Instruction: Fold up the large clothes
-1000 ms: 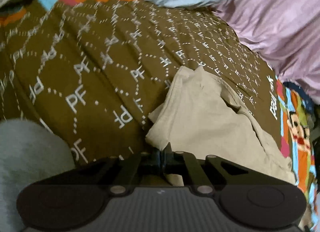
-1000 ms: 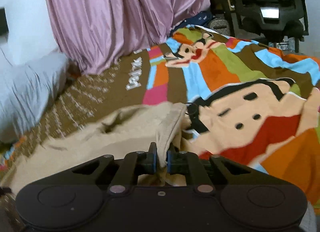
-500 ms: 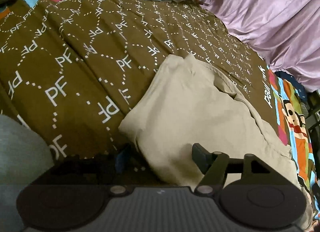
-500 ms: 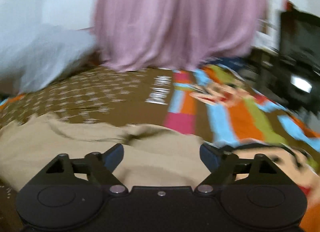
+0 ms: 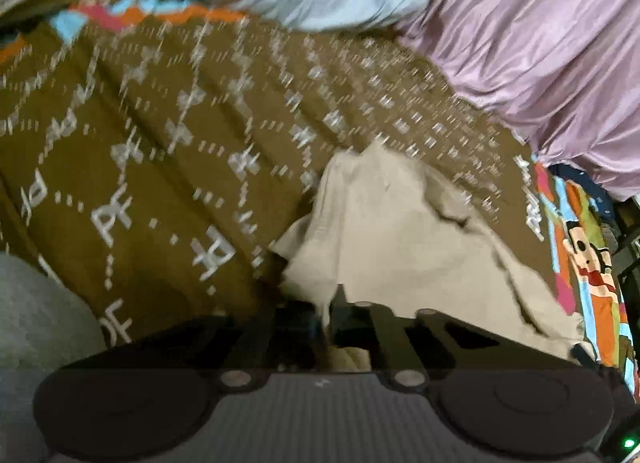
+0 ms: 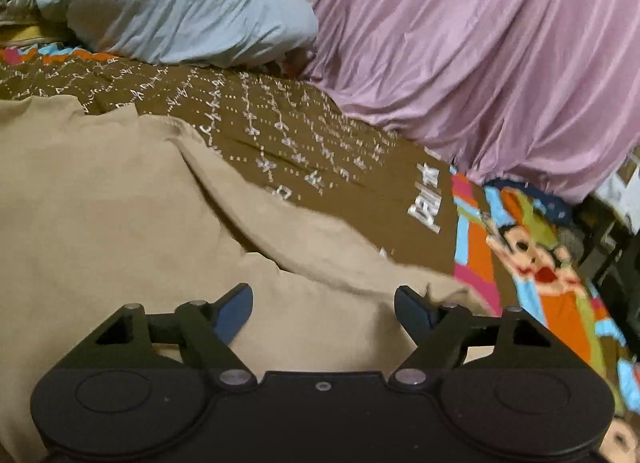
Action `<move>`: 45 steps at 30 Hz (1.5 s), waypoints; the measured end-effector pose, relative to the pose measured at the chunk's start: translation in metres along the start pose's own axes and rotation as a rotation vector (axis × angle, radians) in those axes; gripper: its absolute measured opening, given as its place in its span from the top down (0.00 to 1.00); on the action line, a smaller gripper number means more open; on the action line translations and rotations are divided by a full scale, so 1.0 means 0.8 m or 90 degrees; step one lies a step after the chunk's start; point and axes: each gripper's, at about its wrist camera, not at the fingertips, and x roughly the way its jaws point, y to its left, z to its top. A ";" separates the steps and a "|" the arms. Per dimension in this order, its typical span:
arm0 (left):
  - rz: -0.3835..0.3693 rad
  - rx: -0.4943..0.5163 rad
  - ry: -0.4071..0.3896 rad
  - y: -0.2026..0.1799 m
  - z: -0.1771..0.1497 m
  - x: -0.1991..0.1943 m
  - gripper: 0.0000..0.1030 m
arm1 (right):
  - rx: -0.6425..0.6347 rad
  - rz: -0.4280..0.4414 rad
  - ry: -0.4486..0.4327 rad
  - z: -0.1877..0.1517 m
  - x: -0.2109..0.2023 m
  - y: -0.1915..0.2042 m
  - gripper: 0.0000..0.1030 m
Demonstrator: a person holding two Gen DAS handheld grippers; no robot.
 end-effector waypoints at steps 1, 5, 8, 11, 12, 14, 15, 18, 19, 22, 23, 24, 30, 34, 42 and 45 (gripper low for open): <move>-0.005 0.017 -0.017 -0.011 0.001 -0.009 0.97 | 0.005 0.004 0.002 -0.005 0.002 -0.001 0.23; -0.061 0.115 -0.072 -0.077 0.007 -0.049 0.99 | 0.016 0.006 0.002 -0.011 0.004 0.001 0.23; -0.082 0.214 -0.106 -0.150 0.011 -0.077 0.99 | 0.100 0.044 -0.025 -0.016 -0.005 -0.027 0.25; -0.116 0.310 -0.124 -0.228 0.010 -0.096 0.99 | 0.206 0.063 -0.033 -0.020 -0.029 -0.075 0.42; -0.129 0.335 -0.123 -0.251 0.007 -0.099 0.99 | 0.218 0.056 -0.033 -0.021 -0.038 -0.089 0.46; -0.163 0.379 -0.112 -0.298 -0.003 -0.101 0.99 | 0.261 0.064 -0.040 -0.025 -0.060 -0.126 0.50; -0.181 0.405 -0.101 -0.322 -0.013 -0.099 0.99 | 0.285 0.072 -0.042 -0.028 -0.070 -0.145 0.52; -0.203 0.479 -0.087 -0.374 -0.055 -0.090 0.99 | 0.390 0.134 -0.044 -0.047 -0.100 -0.208 0.53; -0.207 0.502 -0.076 -0.389 -0.074 -0.084 0.99 | 0.442 0.165 -0.040 -0.058 -0.106 -0.230 0.53; -0.210 0.536 -0.032 -0.416 -0.127 -0.062 0.99 | 0.607 0.265 -0.027 -0.094 -0.116 -0.282 0.53; -0.206 0.546 -0.026 -0.422 -0.144 -0.056 0.99 | 0.673 0.317 -0.018 -0.112 -0.115 -0.298 0.53; -0.200 0.555 -0.022 -0.426 -0.157 -0.052 0.99 | 0.718 0.357 -0.011 -0.123 -0.112 -0.307 0.52; -0.189 0.583 -0.017 -0.424 -0.184 -0.048 0.99 | 0.921 0.462 0.027 -0.188 -0.094 -0.317 0.50; -0.198 0.616 -0.007 -0.426 -0.193 -0.055 0.99 | 0.975 0.440 0.028 -0.202 -0.076 -0.311 0.55; -0.208 0.679 -0.010 -0.464 -0.239 -0.068 1.00 | 0.851 0.329 -0.071 -0.162 -0.076 -0.342 0.98; -0.237 0.687 -0.005 -0.485 -0.257 -0.071 1.00 | 0.813 0.275 -0.121 -0.159 -0.101 -0.356 0.98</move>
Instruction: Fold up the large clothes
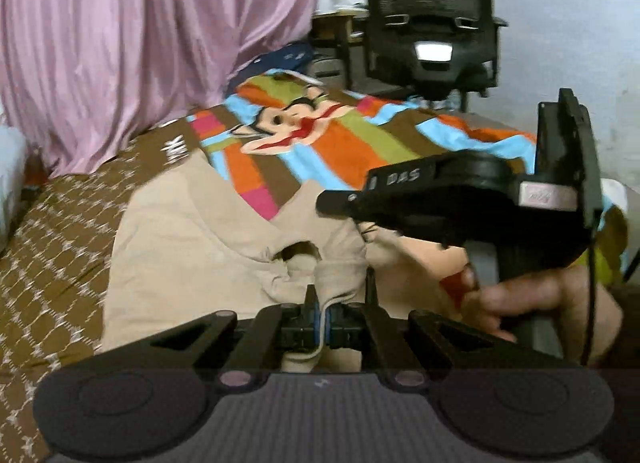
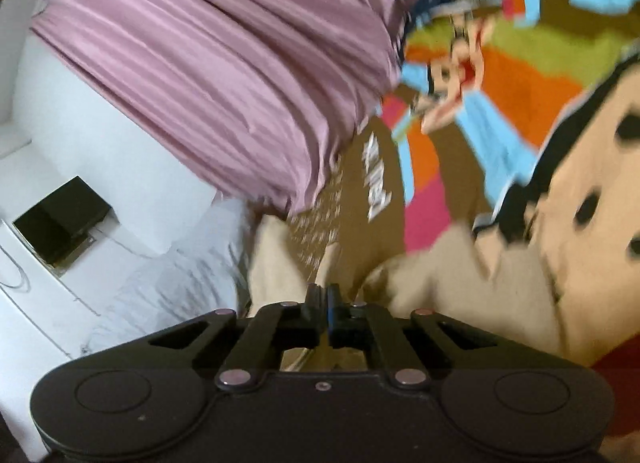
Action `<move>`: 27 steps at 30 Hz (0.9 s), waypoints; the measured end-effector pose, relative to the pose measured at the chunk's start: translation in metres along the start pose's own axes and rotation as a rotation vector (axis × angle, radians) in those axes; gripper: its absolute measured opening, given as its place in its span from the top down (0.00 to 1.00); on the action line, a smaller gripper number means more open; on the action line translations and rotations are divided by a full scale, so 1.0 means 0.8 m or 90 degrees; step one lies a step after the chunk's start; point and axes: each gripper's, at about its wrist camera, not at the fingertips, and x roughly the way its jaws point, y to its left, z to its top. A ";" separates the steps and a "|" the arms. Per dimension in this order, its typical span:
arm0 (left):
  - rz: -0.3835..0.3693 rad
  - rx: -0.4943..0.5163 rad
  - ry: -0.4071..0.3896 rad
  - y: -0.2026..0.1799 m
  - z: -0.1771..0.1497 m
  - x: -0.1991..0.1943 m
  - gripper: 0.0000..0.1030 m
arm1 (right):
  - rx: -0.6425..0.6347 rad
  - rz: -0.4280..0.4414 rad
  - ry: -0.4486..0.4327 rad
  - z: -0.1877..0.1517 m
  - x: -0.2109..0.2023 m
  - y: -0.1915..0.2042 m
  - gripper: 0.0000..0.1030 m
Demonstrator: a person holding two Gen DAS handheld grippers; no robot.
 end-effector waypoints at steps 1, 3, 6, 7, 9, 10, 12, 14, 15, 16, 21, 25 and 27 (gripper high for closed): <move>-0.007 0.007 -0.001 -0.010 0.002 0.004 1.00 | -0.013 -0.014 -0.013 0.002 -0.008 -0.001 0.98; -0.024 0.013 0.004 -0.025 0.001 0.016 1.00 | -0.029 -0.040 -0.032 0.005 -0.021 -0.007 0.98; -0.056 0.001 0.032 -0.039 -0.011 0.042 1.00 | -0.020 -0.094 -0.040 0.005 -0.033 -0.027 0.99; -0.065 -0.005 0.045 -0.039 -0.017 0.053 1.00 | -0.012 -0.113 -0.036 0.003 -0.034 -0.034 0.99; -0.081 -0.020 0.074 -0.037 -0.031 0.073 0.99 | 0.003 -0.158 -0.015 0.000 -0.027 -0.049 0.99; -0.080 -0.026 0.079 -0.035 -0.037 0.077 0.99 | 0.016 -0.175 -0.002 -0.002 -0.018 -0.056 0.98; -0.074 -0.023 0.070 -0.034 -0.045 0.072 0.98 | 0.040 -0.186 0.018 -0.006 -0.012 -0.067 0.98; -0.079 -0.020 0.065 -0.029 -0.045 0.062 0.91 | 0.032 -0.191 0.023 -0.010 -0.010 -0.067 0.98; -0.085 -0.029 0.062 -0.025 -0.044 0.056 0.83 | 0.024 -0.193 0.024 -0.012 -0.011 -0.067 0.99; -0.092 -0.037 0.060 -0.022 -0.041 0.053 0.79 | 0.018 -0.195 0.025 -0.013 -0.010 -0.065 0.99; -0.128 -0.066 0.043 0.004 -0.026 0.024 0.49 | -0.001 -0.207 0.028 -0.015 -0.002 -0.060 0.99; -0.123 -0.066 -0.006 0.019 -0.022 -0.013 0.22 | -0.012 -0.213 0.025 -0.014 0.002 -0.058 0.99; -0.105 -0.066 -0.032 0.030 -0.020 -0.033 0.18 | -0.009 -0.212 0.024 -0.014 0.002 -0.058 0.99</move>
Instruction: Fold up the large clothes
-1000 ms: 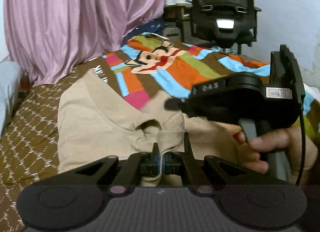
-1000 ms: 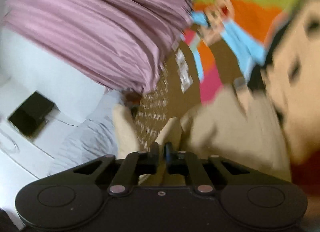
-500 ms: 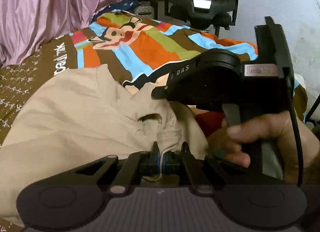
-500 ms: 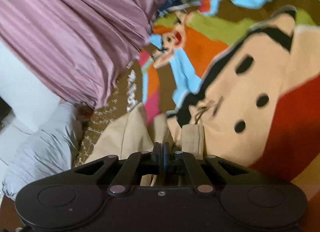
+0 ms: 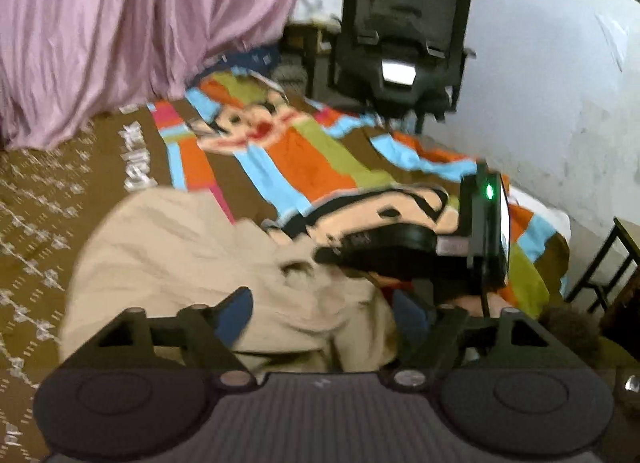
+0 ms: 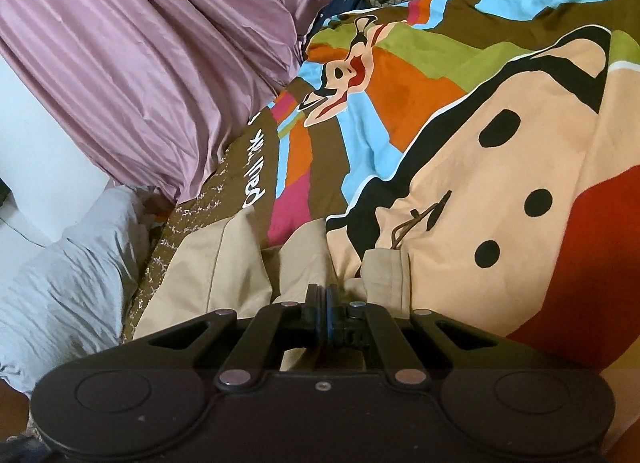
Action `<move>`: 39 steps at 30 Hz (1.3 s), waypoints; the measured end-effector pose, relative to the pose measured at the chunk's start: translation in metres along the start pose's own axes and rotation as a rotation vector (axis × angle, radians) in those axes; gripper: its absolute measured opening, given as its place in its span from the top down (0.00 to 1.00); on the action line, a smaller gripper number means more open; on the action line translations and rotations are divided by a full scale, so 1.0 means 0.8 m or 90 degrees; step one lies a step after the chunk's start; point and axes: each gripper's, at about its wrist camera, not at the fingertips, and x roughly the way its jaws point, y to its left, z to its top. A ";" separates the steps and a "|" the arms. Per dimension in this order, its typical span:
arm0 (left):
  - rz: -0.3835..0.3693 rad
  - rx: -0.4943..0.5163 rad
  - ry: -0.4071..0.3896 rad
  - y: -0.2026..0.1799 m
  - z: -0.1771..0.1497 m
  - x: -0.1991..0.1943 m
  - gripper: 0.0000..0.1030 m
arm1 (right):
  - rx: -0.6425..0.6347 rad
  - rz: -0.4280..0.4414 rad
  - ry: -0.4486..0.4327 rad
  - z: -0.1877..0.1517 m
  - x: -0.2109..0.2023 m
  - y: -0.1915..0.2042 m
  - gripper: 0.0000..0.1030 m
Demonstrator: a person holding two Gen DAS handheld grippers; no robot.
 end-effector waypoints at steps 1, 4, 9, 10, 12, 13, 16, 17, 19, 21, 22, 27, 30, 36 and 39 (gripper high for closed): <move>0.012 -0.001 -0.008 0.005 0.001 -0.009 0.16 | 0.000 0.002 0.000 0.000 0.000 0.000 0.99; 0.056 -0.026 -0.033 0.030 0.003 -0.038 0.13 | -0.003 0.008 -0.002 -0.002 -0.002 0.000 0.99; 0.128 -0.101 -0.037 0.094 -0.014 -0.079 0.11 | -0.031 -0.007 -0.006 -0.002 -0.003 0.007 0.99; 0.142 -0.101 -0.030 0.105 -0.022 -0.085 0.11 | -0.037 -0.009 -0.008 -0.003 -0.003 0.009 0.98; 0.158 -0.100 -0.023 0.121 -0.040 -0.092 0.11 | -0.049 -0.013 -0.006 -0.003 -0.003 0.013 0.98; 0.160 -0.100 -0.020 0.128 -0.049 -0.094 0.11 | -0.055 -0.015 -0.005 -0.003 -0.003 0.015 0.98; 0.152 -0.092 -0.011 0.138 -0.065 -0.087 0.11 | -0.072 -0.018 0.003 -0.001 -0.004 0.021 0.97; 0.148 -0.088 -0.003 0.139 -0.068 -0.082 0.13 | -0.076 -0.019 0.007 0.001 -0.005 0.023 0.91; 0.134 -0.082 0.016 0.137 -0.073 -0.067 0.17 | -0.084 -0.027 0.002 0.008 -0.010 0.029 0.82; 0.119 -0.073 0.032 0.133 -0.078 -0.052 0.21 | -0.099 -0.025 -0.006 0.020 -0.018 0.033 0.68; 0.124 -0.067 0.041 0.129 -0.080 -0.046 0.21 | -0.107 -0.014 -0.007 0.027 -0.022 0.037 0.64; 0.155 -0.028 0.041 0.116 -0.088 -0.038 0.22 | -0.132 0.109 0.108 0.050 -0.001 0.065 0.23; 0.150 -0.029 0.038 0.115 -0.089 -0.041 0.24 | -0.153 0.139 0.208 0.042 0.039 0.086 0.22; 0.152 0.003 0.038 0.102 -0.085 -0.036 0.25 | -0.122 0.132 0.282 0.032 0.082 0.092 0.73; 0.142 0.031 0.034 0.092 -0.080 -0.035 0.25 | -0.126 0.147 0.259 0.034 0.069 0.096 0.85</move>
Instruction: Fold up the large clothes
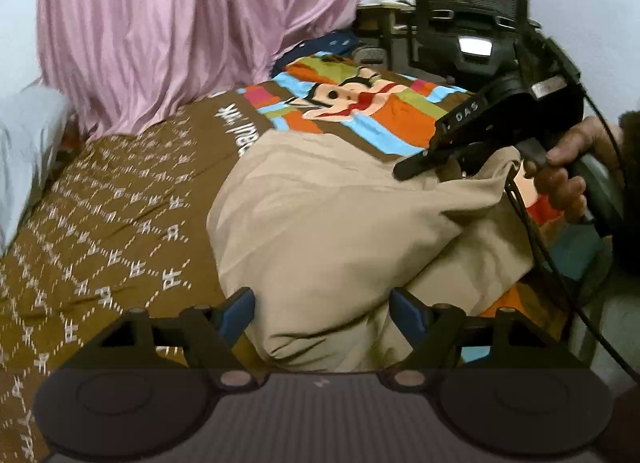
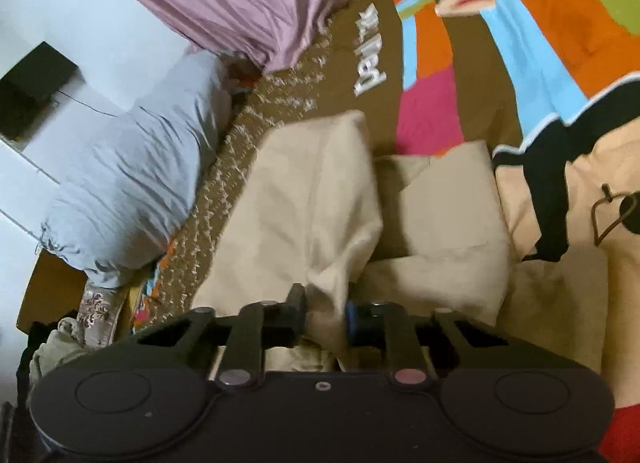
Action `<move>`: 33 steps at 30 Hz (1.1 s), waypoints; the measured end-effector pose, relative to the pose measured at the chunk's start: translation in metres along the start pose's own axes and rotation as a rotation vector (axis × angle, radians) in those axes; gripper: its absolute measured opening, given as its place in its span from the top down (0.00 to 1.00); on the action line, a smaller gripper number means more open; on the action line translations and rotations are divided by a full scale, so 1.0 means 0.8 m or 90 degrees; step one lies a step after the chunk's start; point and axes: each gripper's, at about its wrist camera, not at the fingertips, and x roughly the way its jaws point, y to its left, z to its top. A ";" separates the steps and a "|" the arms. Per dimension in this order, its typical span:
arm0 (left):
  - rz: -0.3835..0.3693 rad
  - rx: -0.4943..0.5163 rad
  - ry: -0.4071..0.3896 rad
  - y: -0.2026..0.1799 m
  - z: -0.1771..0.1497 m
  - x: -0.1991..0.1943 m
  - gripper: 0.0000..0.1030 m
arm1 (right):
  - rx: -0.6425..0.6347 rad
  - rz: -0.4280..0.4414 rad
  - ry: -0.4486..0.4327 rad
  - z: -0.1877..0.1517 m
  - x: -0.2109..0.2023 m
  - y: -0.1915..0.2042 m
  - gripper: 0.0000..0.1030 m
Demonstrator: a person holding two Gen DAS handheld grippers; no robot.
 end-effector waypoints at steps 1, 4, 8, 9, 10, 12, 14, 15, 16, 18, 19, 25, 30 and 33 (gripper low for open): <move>-0.005 0.014 -0.003 -0.005 0.003 -0.001 0.25 | -0.018 -0.007 -0.015 -0.001 -0.010 0.006 0.86; -0.029 0.066 -0.017 -0.027 0.011 -0.002 0.25 | -0.051 -0.030 -0.088 -0.008 -0.060 0.016 0.87; -0.023 0.151 -0.006 -0.068 0.017 0.010 0.22 | -0.113 -0.132 -0.133 -0.031 -0.101 0.012 0.87; -0.008 0.173 0.006 -0.077 0.015 0.016 0.21 | -0.116 -0.153 -0.120 -0.035 -0.097 0.006 0.87; 0.003 0.195 0.015 -0.084 0.011 0.022 0.21 | -0.112 -0.166 -0.105 -0.039 -0.090 -0.002 0.87; 0.007 0.226 0.021 -0.091 0.000 0.027 0.20 | -0.107 -0.188 -0.072 -0.046 -0.065 -0.018 0.87; -0.005 0.220 0.014 -0.089 -0.004 0.026 0.20 | -0.134 -0.214 -0.042 -0.054 -0.036 -0.024 0.86; -0.017 0.204 0.011 -0.082 -0.002 0.024 0.20 | -0.145 -0.222 -0.036 -0.057 -0.028 -0.023 0.86; -0.035 0.178 0.008 -0.072 0.001 0.021 0.20 | -0.154 -0.228 -0.036 -0.058 -0.025 -0.020 0.86; -0.076 0.117 -0.002 -0.049 0.006 0.008 0.19 | -0.165 -0.230 -0.041 -0.064 -0.023 -0.013 0.86; -0.098 0.084 -0.004 -0.033 0.008 0.002 0.18 | -0.165 -0.229 -0.042 -0.066 -0.022 -0.012 0.86; -0.174 -0.148 -0.057 0.059 -0.003 -0.028 0.12 | -0.176 -0.242 -0.059 -0.071 -0.037 -0.001 0.86; -0.122 -0.307 -0.013 0.106 0.015 0.025 0.13 | -0.210 -0.266 -0.063 -0.082 -0.037 0.013 0.85; -0.108 -0.325 0.058 0.114 0.011 0.064 0.14 | -0.234 -0.279 -0.067 -0.082 -0.036 0.021 0.82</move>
